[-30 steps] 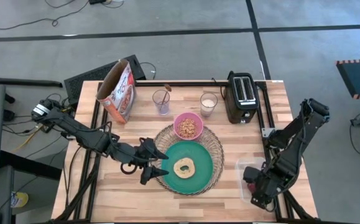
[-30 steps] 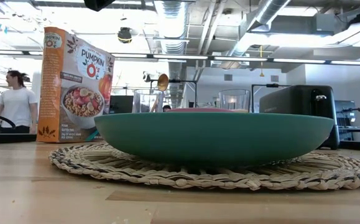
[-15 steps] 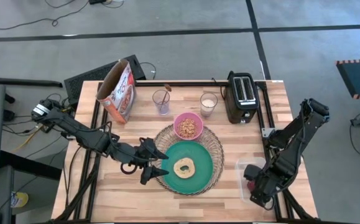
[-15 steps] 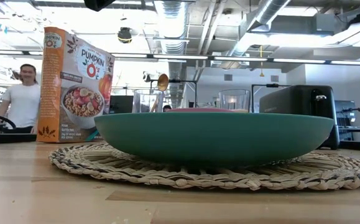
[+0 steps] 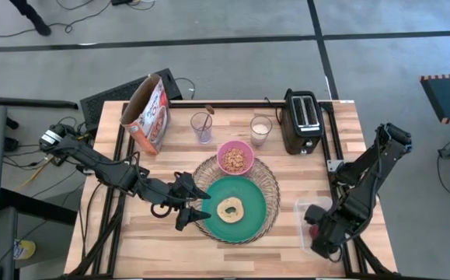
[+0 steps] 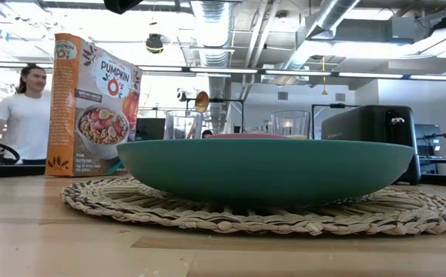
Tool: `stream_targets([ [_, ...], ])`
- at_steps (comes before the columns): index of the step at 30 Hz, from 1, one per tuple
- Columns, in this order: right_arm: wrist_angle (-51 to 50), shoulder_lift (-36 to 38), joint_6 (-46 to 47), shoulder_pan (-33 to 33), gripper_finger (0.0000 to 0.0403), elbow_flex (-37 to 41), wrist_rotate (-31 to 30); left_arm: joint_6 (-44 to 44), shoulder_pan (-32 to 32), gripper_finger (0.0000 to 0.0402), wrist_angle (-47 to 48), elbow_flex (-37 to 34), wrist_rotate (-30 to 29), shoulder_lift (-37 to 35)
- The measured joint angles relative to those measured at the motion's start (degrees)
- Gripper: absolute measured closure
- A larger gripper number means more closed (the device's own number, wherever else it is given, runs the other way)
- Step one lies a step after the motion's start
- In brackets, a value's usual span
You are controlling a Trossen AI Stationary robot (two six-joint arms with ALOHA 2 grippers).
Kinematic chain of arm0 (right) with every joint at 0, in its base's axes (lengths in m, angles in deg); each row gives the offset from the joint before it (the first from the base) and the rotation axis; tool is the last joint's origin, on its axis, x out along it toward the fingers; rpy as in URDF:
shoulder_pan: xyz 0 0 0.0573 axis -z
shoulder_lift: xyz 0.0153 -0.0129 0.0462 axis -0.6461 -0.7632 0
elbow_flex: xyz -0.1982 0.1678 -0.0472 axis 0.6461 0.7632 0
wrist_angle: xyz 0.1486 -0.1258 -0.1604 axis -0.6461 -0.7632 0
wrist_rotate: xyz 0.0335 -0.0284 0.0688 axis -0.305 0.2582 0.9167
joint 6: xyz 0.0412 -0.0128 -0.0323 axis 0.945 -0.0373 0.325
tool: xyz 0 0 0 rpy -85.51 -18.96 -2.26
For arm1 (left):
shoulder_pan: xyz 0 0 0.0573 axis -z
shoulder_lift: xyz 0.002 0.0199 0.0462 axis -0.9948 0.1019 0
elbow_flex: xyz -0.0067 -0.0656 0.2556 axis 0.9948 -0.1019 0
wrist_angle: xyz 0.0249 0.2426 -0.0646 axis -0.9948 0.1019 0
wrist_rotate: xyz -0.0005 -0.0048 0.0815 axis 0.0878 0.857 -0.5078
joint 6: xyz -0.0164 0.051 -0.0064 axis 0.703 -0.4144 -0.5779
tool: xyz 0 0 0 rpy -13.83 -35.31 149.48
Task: Arrange a breakfast setting
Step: Put the red apple to the top right of the green plate
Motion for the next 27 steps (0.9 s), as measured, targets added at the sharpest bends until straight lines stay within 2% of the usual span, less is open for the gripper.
stream_targets([
  [5,-0.9,0.2,7.0,0.0,0.0035,4.0,2.9,0.0,0.0,0.0065,0.0,0.0,0.0,0.0],
  [12,4.8,0.3,8.8,0.6,0.0035,10.5,4.4,0.1,0.0,0.0065,0.0,0.0,0.0,0.0],
  [27,12.3,0.3,11.4,1.1,0.0035,17.0,4.4,0.3,0.0,0.0065,0.2,0.0,0.0,0.0],
])
